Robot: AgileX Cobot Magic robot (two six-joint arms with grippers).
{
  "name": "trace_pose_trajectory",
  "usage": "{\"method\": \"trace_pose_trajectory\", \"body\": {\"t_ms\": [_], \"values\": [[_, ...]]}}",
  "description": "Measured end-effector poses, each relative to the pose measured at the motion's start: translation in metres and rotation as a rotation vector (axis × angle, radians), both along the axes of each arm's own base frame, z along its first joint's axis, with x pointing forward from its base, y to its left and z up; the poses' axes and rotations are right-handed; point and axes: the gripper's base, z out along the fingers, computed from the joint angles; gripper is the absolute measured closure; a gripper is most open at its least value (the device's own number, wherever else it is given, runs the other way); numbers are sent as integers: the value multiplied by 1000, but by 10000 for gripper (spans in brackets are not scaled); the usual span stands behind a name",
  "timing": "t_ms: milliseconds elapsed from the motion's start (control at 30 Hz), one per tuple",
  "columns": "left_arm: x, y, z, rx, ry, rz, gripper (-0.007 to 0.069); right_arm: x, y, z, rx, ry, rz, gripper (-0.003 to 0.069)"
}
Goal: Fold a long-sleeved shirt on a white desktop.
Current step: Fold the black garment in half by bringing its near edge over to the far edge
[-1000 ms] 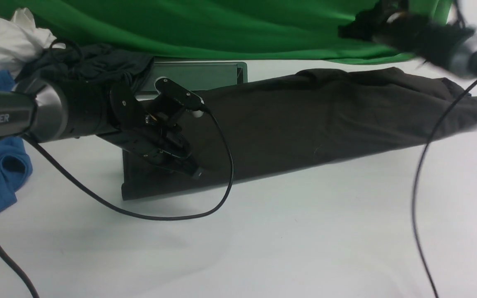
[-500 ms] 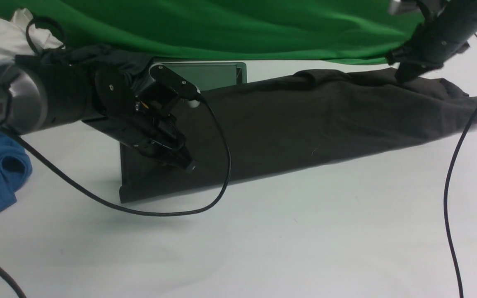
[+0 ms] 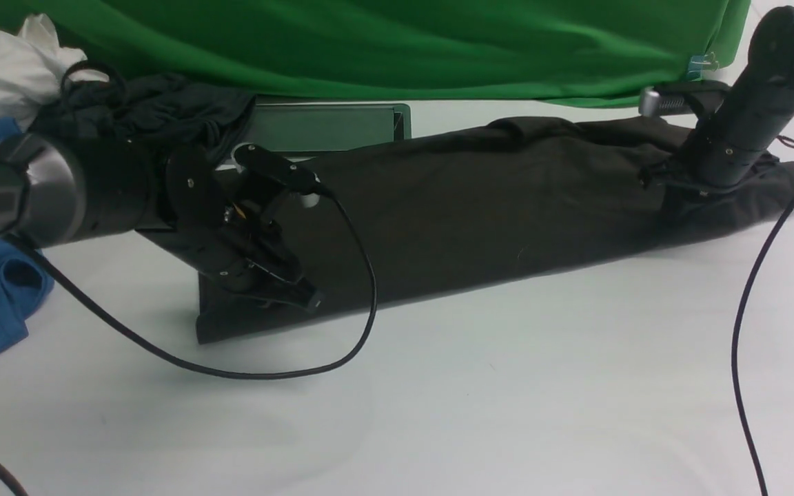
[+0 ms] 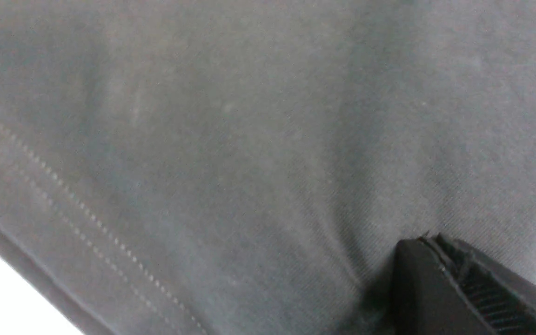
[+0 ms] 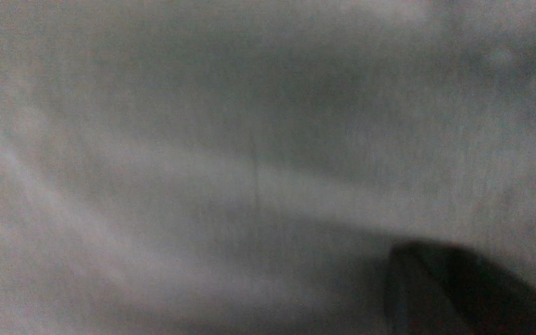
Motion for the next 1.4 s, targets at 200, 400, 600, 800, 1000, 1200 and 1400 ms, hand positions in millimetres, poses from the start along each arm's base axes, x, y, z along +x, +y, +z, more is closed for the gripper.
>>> {"method": "trace_pose_trajectory", "body": {"t_ms": [200,400,600,800,1000,1200,1400], "values": [[1,26,0,-4,51,127,606,-18,10,-6,16,50,11,555],[-4,54,0,-16,154,243,606,-50,27,-4,27,84,21,555],[-17,65,-1,30,263,273,606,-95,40,1,13,165,-2,555],[-25,71,20,46,232,285,606,-132,57,8,-15,213,53,546],[-34,69,71,-15,31,285,606,-130,59,64,17,-29,22,534],[-33,42,90,-102,-151,144,606,-116,88,94,86,-320,129,533],[-19,14,59,-94,-156,18,606,-92,119,76,99,-394,222,536]]}}
